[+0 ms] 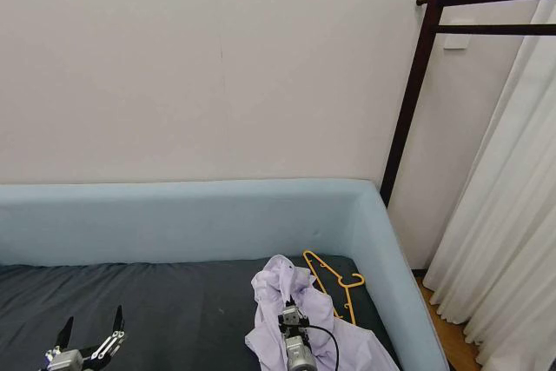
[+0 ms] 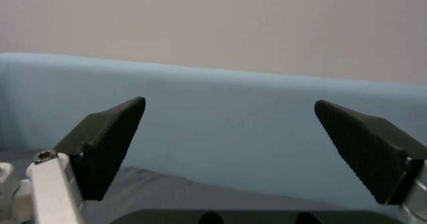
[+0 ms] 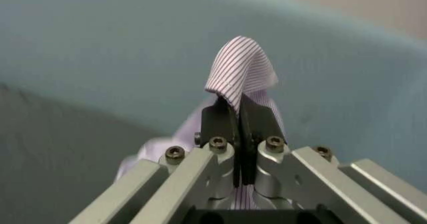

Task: Pick up the clothes from the sofa and hang them on the clothes hanger.

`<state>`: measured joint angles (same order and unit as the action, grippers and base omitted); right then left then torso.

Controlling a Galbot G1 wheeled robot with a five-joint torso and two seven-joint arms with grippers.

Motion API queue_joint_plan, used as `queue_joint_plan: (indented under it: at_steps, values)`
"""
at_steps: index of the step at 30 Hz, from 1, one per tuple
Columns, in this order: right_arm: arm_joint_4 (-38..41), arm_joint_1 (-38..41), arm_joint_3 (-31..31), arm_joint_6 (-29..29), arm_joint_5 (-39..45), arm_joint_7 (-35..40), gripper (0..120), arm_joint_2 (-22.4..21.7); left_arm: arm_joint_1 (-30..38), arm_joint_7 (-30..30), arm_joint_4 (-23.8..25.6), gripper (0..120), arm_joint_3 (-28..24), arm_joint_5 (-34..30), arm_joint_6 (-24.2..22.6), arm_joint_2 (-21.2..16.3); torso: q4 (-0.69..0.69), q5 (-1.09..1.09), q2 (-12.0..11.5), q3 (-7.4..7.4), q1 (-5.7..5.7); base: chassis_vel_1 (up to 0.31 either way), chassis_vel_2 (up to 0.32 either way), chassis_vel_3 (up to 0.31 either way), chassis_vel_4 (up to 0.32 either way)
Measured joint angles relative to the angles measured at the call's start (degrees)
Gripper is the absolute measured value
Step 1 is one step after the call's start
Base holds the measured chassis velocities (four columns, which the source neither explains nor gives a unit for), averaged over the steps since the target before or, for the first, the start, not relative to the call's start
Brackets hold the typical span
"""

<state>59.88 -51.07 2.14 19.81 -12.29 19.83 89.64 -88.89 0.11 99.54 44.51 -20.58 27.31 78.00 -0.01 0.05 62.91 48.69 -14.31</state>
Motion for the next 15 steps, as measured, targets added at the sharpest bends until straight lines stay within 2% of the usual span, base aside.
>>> queue_joint_plan:
  at_steps: [3,4,6,7,8,9,11,12,15]
  values:
    - [8.5,1.1,-2.1,2.5,2.7,-5.5,0,-5.1,1.2,0.1,-0.8,100,-1.2,-0.7,1.0,-0.7,-0.01,0.02,0.0,0.0,0.0,0.0,0.0,0.0,0.0]
    - [8.5,1.1,-2.1,2.5,2.7,-5.5,0,-5.1,1.2,0.1,-0.8,100,-1.2,-0.7,1.0,-0.7,-0.01,0.02,0.0,0.0,0.0,0.0,0.0,0.0,0.0]
    - [15.4,3.2,-4.6,2.6,8.2,-9.7,0,-10.4,2.4,0.5,-1.1,100,-2.5,-1.8,1.9,-1.4,-0.01,0.02,0.0,0.0,0.0,0.0,0.0,0.0,0.0]
    - [17.5,4.0,-5.5,2.6,10.4,-11.3,0,-12.5,2.9,0.7,-1.2,100,-3.2,-2.4,2.1,-1.7,-0.01,0.03,0.0,0.0,0.0,0.0,0.0,0.0,0.0]
    - [17.5,4.0,-5.5,2.6,10.4,-11.3,0,-12.5,2.9,0.7,-1.2,100,-3.2,-2.4,2.1,-1.7,-0.01,0.03,0.0,0.0,0.0,0.0,0.0,0.0,0.0]
    - [20.6,5.3,-6.8,2.8,13.8,-14.1,0,-15.4,3.5,1.2,-1.4,100,-4.2,-3.0,2.4,-2.1,-0.02,0.02,0.0,0.0,0.0,0.0,0.0,0.0,0.0]
    - [25.0,7.7,-9.1,3.6,19.8,-18.5,0,-19.7,4.7,3.5,-2.3,100,-6.3,-4.6,3.1,-3.0,-0.02,0.02,0.0,0.0,0.0,0.0,0.0,0.0,0.0]
    - [25.0,7.7,-9.1,3.6,19.8,-18.5,0,-19.7,4.7,3.5,-2.3,100,-6.3,-4.6,3.1,-3.0,-0.02,0.02,0.0,0.0,0.0,0.0,0.0,0.0,0.0]
    - [30.6,11.5,-12.8,3.8,28.8,-22.9,0,-25.1,7.2,8.8,-5.0,100,-8.5,-5.3,4.6,-4.2,0.0,0.01,0.0,0.0,0.0,0.0,0.0,0.0,0.0]
